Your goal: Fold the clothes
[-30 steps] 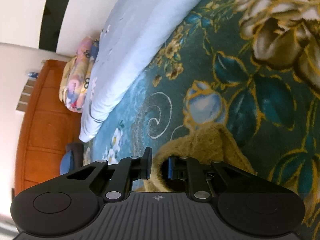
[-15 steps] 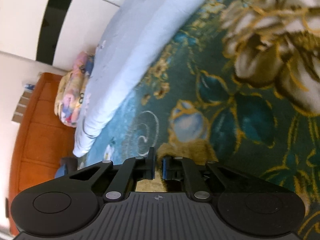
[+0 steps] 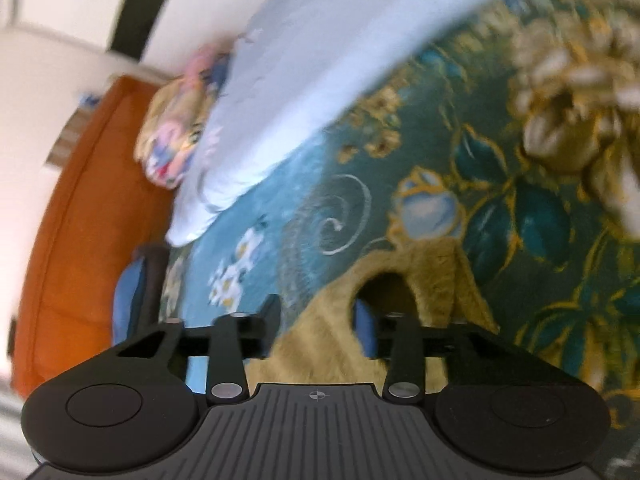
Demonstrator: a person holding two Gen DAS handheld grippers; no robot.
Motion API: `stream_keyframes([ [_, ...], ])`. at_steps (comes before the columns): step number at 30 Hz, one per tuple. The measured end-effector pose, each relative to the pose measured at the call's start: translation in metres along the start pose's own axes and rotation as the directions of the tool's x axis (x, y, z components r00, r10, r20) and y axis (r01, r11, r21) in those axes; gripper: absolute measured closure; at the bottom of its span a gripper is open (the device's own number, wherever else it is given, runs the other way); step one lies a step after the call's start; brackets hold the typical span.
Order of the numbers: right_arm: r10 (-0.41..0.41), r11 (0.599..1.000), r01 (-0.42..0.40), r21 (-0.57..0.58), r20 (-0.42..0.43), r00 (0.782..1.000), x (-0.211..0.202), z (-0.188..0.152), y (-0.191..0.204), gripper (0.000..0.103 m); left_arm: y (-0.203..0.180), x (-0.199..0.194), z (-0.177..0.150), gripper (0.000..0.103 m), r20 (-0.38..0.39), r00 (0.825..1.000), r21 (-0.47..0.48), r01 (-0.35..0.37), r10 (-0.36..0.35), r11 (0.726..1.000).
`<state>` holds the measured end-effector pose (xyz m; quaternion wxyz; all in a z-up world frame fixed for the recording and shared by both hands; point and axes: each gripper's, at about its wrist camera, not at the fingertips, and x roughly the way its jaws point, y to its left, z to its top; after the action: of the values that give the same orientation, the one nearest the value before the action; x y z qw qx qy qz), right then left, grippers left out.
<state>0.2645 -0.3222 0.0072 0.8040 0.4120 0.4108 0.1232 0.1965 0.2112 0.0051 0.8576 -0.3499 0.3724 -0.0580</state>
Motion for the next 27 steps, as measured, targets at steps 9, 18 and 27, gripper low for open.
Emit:
stream_keyframes([
  [9,-0.14,0.979,0.139,-0.149,0.001,0.99,-0.048,-0.029,-0.042,0.032,0.02,-0.011,-0.02,0.014,-0.025,0.999,0.075,-0.038,0.04,0.996],
  [18,-0.076,0.993,0.074,-0.088,-0.017,0.997,-0.023,-0.022,-0.063,0.038,0.035,0.009,-0.017,0.015,-0.02,1.0,0.033,-0.008,0.008,0.999],
  [27,-0.018,1.0,0.016,-0.025,-0.047,0.999,0.016,0.0,-0.065,0.059,0.034,0.034,-0.005,0.022,-0.008,0.999,-0.01,0.04,-0.041,0.999],
])
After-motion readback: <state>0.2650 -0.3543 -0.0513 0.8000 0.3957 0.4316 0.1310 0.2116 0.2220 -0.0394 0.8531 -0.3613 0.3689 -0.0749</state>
